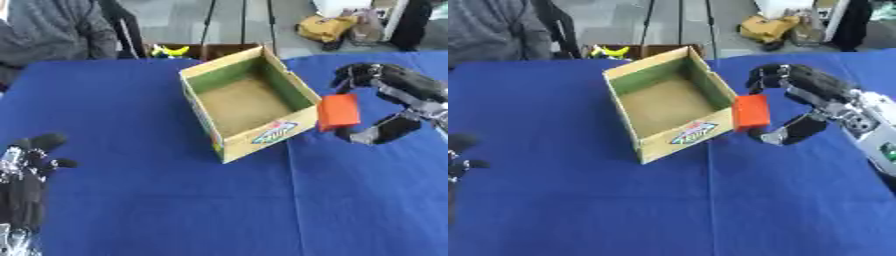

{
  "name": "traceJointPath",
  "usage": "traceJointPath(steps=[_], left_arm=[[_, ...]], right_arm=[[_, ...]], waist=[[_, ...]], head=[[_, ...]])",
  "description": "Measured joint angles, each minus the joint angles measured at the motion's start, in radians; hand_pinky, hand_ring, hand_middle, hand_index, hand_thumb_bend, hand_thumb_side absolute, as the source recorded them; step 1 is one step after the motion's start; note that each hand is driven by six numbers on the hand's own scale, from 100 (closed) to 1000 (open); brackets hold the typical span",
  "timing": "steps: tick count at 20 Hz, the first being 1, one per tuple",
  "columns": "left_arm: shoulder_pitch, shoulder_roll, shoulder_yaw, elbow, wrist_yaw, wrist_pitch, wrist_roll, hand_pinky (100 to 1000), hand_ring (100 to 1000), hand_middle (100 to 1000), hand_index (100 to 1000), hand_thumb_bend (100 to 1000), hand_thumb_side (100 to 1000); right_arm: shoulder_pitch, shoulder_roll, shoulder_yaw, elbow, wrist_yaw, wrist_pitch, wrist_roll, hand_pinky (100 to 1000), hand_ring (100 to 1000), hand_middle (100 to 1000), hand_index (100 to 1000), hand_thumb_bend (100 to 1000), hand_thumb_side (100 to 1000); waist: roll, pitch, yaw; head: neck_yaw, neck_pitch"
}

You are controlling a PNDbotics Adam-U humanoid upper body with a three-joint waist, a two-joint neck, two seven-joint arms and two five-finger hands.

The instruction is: Pick up objects on the table and place them in the box.

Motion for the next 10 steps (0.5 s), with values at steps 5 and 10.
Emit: traceJointPath(steps=[5,10], left_arm=[[-0.030,-0.001,-0.018,-0.010,0.001,0.000,-0.020,545,817,642,700,100,990],[-0.069,-0.011,-0.043,-0.026,0.008,0.005,-0.046,546,816,642,700,100,986]], right_arm=[[-0.048,-0.026,-0.026,0.084,-0.021,0.022,-0.024,727,892,727,280,112,133],[-0.063,-0.046,-0.052,0.174,-0.028,0.028,-0.052,726,897,725,290,100,127]], waist=[[-0.001,0.020,0.068],[-0.003,0.039,0.163]], head=[[-0.054,-0.029],[-0.147,-0.066]])
